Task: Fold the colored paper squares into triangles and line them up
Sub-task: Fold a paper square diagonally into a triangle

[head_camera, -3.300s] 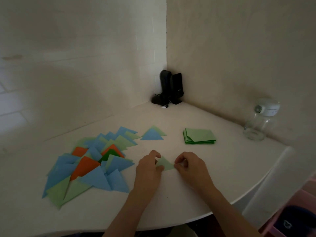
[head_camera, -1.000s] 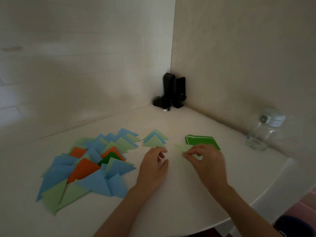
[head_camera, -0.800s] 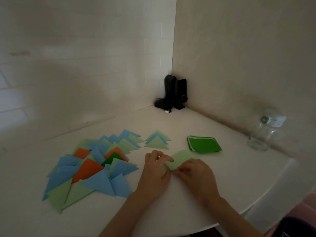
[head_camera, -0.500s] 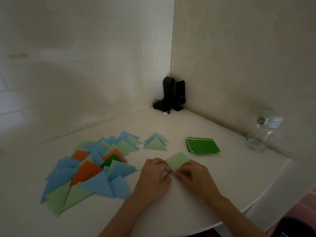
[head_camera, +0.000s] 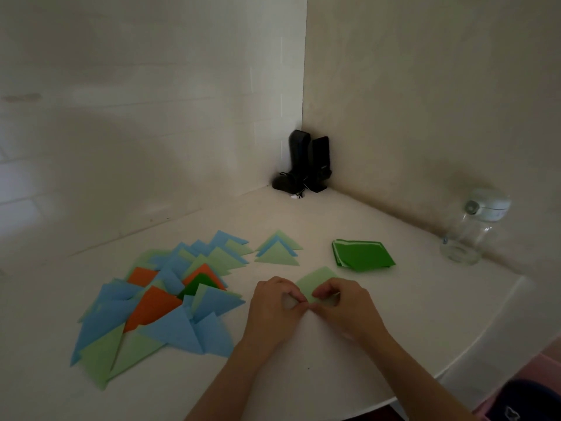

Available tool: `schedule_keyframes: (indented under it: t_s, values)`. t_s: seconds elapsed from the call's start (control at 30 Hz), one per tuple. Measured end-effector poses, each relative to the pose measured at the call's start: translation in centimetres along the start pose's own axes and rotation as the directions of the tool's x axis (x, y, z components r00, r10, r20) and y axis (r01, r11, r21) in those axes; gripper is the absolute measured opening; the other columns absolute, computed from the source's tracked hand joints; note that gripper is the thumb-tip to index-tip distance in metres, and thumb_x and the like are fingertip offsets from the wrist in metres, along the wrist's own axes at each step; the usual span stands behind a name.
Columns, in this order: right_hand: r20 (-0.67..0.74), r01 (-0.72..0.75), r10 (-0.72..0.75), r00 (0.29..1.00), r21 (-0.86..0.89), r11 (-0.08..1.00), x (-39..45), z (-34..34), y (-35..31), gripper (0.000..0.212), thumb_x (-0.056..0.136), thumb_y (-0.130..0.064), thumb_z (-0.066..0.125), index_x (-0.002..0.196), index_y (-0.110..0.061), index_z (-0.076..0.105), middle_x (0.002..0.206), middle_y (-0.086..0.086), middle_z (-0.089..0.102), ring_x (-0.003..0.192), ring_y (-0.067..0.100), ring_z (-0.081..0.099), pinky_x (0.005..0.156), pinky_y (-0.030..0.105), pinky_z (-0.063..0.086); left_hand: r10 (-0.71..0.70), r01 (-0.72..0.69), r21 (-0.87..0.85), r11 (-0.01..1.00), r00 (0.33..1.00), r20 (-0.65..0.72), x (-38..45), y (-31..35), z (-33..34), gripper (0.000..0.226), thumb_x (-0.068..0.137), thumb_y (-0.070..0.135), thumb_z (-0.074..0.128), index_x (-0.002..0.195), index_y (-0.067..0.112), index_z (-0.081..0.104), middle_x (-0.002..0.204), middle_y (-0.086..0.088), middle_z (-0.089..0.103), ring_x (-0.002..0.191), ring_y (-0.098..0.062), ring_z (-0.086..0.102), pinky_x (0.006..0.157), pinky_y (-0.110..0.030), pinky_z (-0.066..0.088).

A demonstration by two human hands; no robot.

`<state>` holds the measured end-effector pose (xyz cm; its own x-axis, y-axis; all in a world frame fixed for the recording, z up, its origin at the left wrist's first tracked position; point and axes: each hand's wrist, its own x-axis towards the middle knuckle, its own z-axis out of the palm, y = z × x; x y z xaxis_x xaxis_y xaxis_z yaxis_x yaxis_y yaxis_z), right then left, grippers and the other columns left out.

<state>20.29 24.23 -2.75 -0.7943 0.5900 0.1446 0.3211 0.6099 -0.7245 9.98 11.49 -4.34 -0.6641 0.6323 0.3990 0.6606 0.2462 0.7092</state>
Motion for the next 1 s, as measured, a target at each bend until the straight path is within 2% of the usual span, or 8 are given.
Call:
schedule_keyframes:
  t_s: [0.1, 0.23, 0.33, 0.47, 0.57, 0.73, 0.87, 1.0]
  values:
    - [0.063, -0.014, 0.014, 0.998, 0.001, 1.000, 0.4, -0.5, 0.1, 0.022, 0.069, -0.022, 0.080, 0.081, -0.032, 0.064, 0.088, -0.009, 0.064, 0.068, -0.005, 0.051, 0.061, 0.002, 0.037, -0.059, 0.058, 0.012, 0.998, 0.998, 0.022, 0.3, 0.6, -0.2, 0.020, 0.062, 0.025, 0.076, 0.060, 0.039, 0.062, 0.075, 0.015, 0.063, 0.079, -0.004, 0.060, 0.085, -0.029, 0.045]
    - [0.122, -0.011, 0.010, 0.992, 0.004, 1.000, 0.3, -1.2, 0.3, 0.022, 0.071, -0.018, 0.077, 0.083, -0.033, 0.066, 0.088, -0.009, 0.065, 0.061, -0.005, 0.050, 0.061, 0.002, 0.037, -0.092, 0.092, -0.004, 0.996, 0.996, -0.006, 0.3, 0.3, -0.4, 0.016, 0.064, 0.010, 0.078, 0.062, 0.023, 0.070, 0.075, 0.015, 0.065, 0.076, 0.002, 0.059, 0.078, -0.007, 0.038]
    - [0.151, 0.015, -0.013, 0.988, -0.017, 1.000, 0.2, -1.6, 0.6, 0.024, 0.073, -0.021, 0.074, 0.082, -0.040, 0.065, 0.079, -0.012, 0.064, 0.060, -0.005, 0.052, 0.060, 0.005, 0.037, -0.070, 0.069, -0.034, 0.997, 0.997, -0.019, 0.1, -0.2, -0.4, 0.006, 0.062, 0.018, 0.075, 0.063, 0.022, 0.070, 0.074, 0.014, 0.066, 0.080, 0.006, 0.060, 0.074, 0.000, 0.036]
    - [0.144, 0.044, -0.043, 0.989, -0.005, 0.999, -0.1, -1.6, 0.4, 0.016, 0.078, -0.030, 0.072, 0.079, -0.044, 0.063, 0.076, -0.015, 0.062, 0.063, -0.003, 0.053, 0.062, 0.007, 0.037, 0.017, -0.017, -0.031, 0.999, 1.000, -0.015, -0.2, -0.5, -0.6, 0.010, 0.070, 0.024, 0.062, 0.072, 0.019, 0.070, 0.080, 0.010, 0.067, 0.082, 0.006, 0.057, 0.079, -0.002, 0.035]
    - [0.093, 0.113, -0.103, 0.990, -0.107, 0.988, -0.7, -0.7, -0.3, 0.010, 0.079, -0.034, 0.071, 0.087, -0.027, 0.068, 0.085, -0.010, 0.054, 0.068, 0.002, 0.048, 0.067, 0.009, 0.037, 0.059, -0.059, -0.012, 0.998, 0.998, 0.009, -1.1, -0.5, -1.0, 0.032, 0.068, 0.024, 0.043, 0.087, 0.019, 0.068, 0.092, 0.010, 0.064, 0.089, 0.004, 0.049, 0.083, -0.004, 0.032]
    - [0.162, 0.188, -0.162, 0.973, -0.158, 0.969, -1.2, -0.6, -0.6, 0.008, 0.084, -0.038, 0.062, 0.085, -0.030, 0.062, 0.085, -0.016, 0.047, 0.081, 0.007, 0.049, 0.083, 0.032, 0.043, 0.155, -0.155, 0.035, 0.987, 0.988, 0.000, -2.4, 0.1, -1.3, 0.045, 0.061, 0.015, 0.042, 0.100, 0.029, 0.060, 0.106, 0.009, 0.061, 0.102, -0.007, 0.048, 0.091, -0.013, 0.033]
    - [0.217, 0.294, -0.272, 0.938, -0.077, 0.953, -1.4, -2.1, -0.4, 0.030, 0.072, -0.053, 0.053, 0.082, -0.028, 0.065, 0.088, -0.013, 0.054, 0.081, 0.006, 0.054, 0.079, 0.028, 0.044, 0.236, -0.236, 0.170, 0.957, 0.972, 0.019, -2.7, -0.2, -1.7, 0.025, 0.076, 0.015, 0.051, 0.094, 0.026, 0.065, 0.100, 0.011, 0.063, 0.092, -0.011, 0.054, 0.081, -0.024, 0.039]
    - [0.200, 0.312, -0.295, 0.935, -0.062, 0.948, -1.4, -2.7, 0.3, 0.014, 0.069, -0.055, 0.056, 0.075, -0.042, 0.057, 0.087, -0.018, 0.057, 0.082, 0.000, 0.056, 0.081, 0.025, 0.044, 0.259, -0.256, 0.231, 0.939, 0.966, 0.018, -3.0, 0.4, -1.6, 0.022, 0.087, 0.026, 0.047, 0.086, 0.021, 0.069, 0.088, 0.009, 0.062, 0.082, -0.009, 0.049, 0.070, -0.021, 0.039]
